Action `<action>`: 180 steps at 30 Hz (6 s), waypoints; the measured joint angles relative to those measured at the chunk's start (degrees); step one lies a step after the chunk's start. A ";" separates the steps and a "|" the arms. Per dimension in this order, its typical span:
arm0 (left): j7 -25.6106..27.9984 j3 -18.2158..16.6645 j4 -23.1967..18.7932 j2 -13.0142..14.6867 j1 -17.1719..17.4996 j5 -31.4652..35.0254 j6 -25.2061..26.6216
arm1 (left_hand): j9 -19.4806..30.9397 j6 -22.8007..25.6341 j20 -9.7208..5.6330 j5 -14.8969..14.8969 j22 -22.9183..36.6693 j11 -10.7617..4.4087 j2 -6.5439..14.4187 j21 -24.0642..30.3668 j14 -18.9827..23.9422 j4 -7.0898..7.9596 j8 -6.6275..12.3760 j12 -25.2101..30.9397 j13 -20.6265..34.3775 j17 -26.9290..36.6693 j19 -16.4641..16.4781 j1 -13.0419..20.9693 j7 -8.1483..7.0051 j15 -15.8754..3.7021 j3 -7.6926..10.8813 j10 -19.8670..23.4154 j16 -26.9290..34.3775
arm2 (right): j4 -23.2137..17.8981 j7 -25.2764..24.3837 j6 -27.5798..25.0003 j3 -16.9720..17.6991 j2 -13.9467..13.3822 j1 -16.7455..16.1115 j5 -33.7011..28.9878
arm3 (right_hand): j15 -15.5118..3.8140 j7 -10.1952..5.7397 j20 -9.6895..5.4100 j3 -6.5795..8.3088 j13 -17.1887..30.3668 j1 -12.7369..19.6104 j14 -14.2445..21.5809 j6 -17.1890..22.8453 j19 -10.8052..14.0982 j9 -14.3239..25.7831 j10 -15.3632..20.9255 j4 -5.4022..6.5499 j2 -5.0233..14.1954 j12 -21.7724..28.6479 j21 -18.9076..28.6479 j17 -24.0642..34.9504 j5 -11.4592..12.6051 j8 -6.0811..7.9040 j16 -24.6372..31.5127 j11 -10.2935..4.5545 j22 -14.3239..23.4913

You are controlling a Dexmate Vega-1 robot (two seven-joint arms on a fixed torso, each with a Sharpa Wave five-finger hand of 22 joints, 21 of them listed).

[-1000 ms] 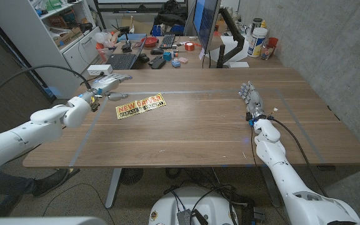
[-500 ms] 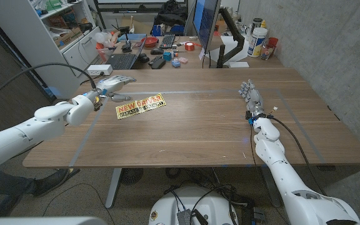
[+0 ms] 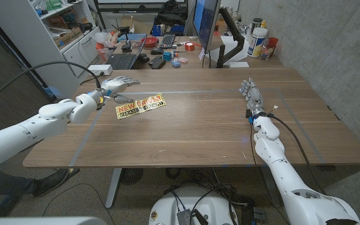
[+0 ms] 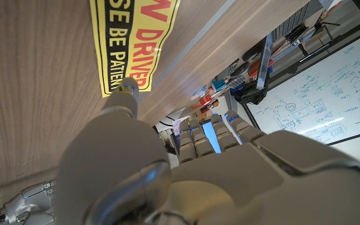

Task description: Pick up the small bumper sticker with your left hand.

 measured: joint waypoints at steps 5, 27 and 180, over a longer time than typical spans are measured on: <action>-0.75 0.60 0.09 -0.20 -0.50 1.02 -0.05 | 0.00 0.43 0.00 0.34 0.01 -0.41 -0.23 0.00 0.00 0.00 0.00 0.22 -0.07 0.00 0.00 0.23 -0.43 0.00 0.00 0.41 0.00 | -0.25 -0.22 -0.09 0.00 0.03 -0.16 0.01 | 0.00 0.00 0.00 0.00 0.00 -0.01 0.00 0.00 0.00 0.00 0.31 0.00 0.01 0.00 0.00 0.00 0.00 0.00 0.00 0.31 0.00; -3.36 2.61 1.10 -1.40 -2.19 4.43 2.23 | -0.15 4.54 2.37 1.61 0.23 -1.48 -0.98 -0.82 -0.67 0.66 1.48 0.80 -0.16 -0.01 0.32 0.53 -2.52 -0.04 -1.12 4.36 0.00 | -0.59 -0.87 -0.77 0.23 0.24 -0.97 0.56 | 0.43 0.00 0.00 0.00 0.00 -0.39 0.42 0.00 -0.01 0.01 0.62 0.00 0.39 0.00 -0.44 0.00 0.00 0.00 0.03 0.00 0.00; -0.60 9.99 6.72 -12.57 0.58 -13.25 15.67 | -0.39 19.16 0.30 -10.20 -0.05 -1.21 13.48 8.22 18.30 6.24 5.37 2.65 -0.85 -0.31 16.55 15.90 -5.83 -3.01 -2.10 18.22 3.70 | -2.08 1.27 -2.31 -0.68 -0.33 -0.91 1.32 | 0.42 -0.72 0.41 -0.48 0.11 -1.44 1.02 0.10 0.40 0.01 1.43 -0.93 0.84 -1.80 -3.81 0.00 0.00 0.00 -0.19 0.00 -0.01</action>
